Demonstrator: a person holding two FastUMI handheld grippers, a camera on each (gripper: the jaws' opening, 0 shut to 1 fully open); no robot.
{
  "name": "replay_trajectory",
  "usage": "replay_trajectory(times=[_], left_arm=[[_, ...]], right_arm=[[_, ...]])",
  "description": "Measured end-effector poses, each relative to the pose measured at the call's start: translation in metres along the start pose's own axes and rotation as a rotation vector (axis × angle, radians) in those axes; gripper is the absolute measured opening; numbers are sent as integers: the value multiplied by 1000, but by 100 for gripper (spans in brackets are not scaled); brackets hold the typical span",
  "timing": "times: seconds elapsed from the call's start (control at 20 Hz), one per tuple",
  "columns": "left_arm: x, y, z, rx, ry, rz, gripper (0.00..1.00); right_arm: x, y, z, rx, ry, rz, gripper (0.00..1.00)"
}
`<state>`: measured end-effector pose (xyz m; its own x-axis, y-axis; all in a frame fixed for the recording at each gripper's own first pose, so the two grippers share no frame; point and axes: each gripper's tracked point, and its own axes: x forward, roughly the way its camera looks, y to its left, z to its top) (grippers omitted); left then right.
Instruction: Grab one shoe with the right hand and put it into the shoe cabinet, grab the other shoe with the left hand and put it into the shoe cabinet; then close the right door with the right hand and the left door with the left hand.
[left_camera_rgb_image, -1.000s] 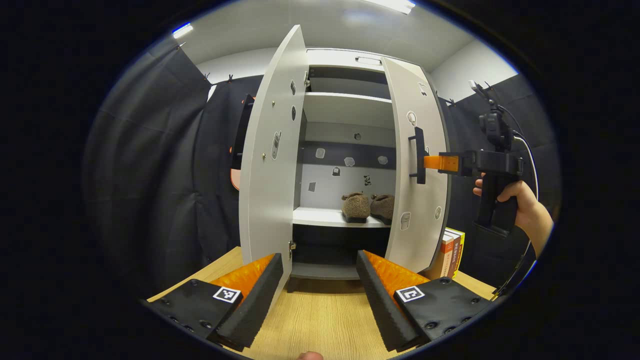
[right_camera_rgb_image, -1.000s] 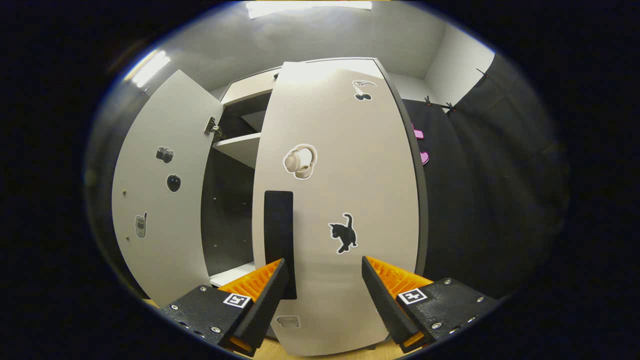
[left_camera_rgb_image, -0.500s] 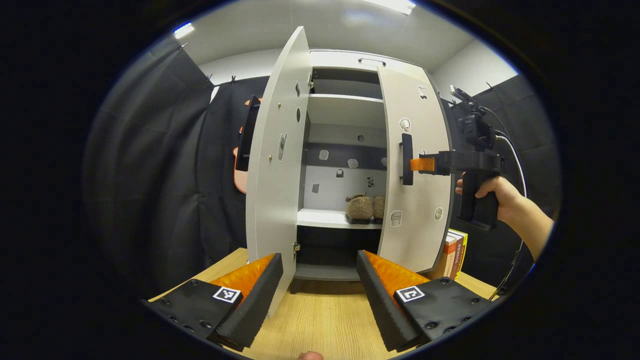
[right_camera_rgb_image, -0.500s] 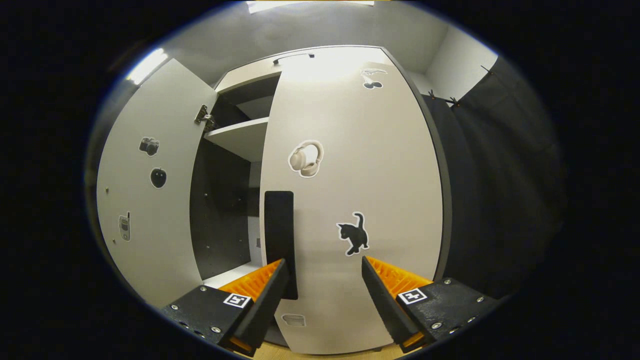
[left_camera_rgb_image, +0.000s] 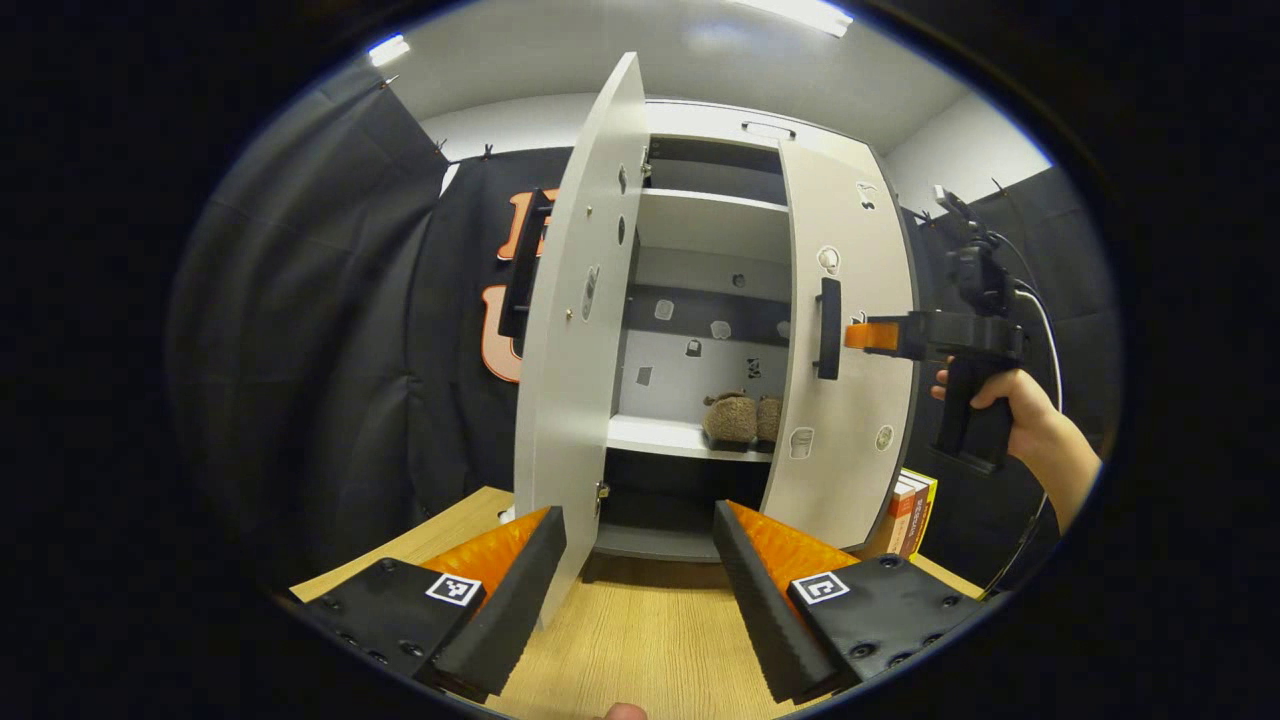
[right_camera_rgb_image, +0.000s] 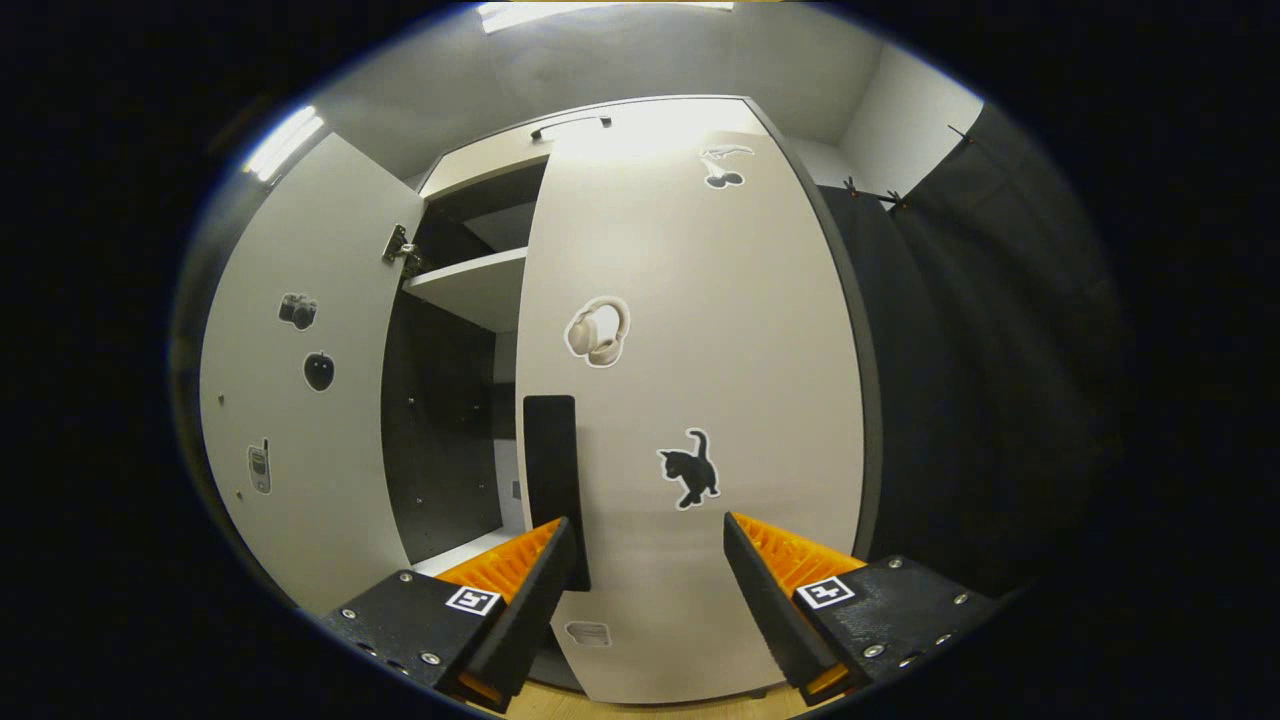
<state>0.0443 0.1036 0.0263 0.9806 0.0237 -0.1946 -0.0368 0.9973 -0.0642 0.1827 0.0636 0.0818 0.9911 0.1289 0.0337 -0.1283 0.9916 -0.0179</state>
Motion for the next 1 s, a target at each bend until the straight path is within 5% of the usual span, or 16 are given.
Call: replay_trajectory(times=[0.35,0.7,1.0], left_arm=[[2,34,29,6,-40,82,94],[12,98,52,-33,-47,243,99],[33,162,124,11,-161,367,94]], right_arm=[[-65,-32,9,-28,-23,-25,92],[-131,-47,-22,-6,-10,-55,92],[-169,-55,-55,32,22,-80,92]])
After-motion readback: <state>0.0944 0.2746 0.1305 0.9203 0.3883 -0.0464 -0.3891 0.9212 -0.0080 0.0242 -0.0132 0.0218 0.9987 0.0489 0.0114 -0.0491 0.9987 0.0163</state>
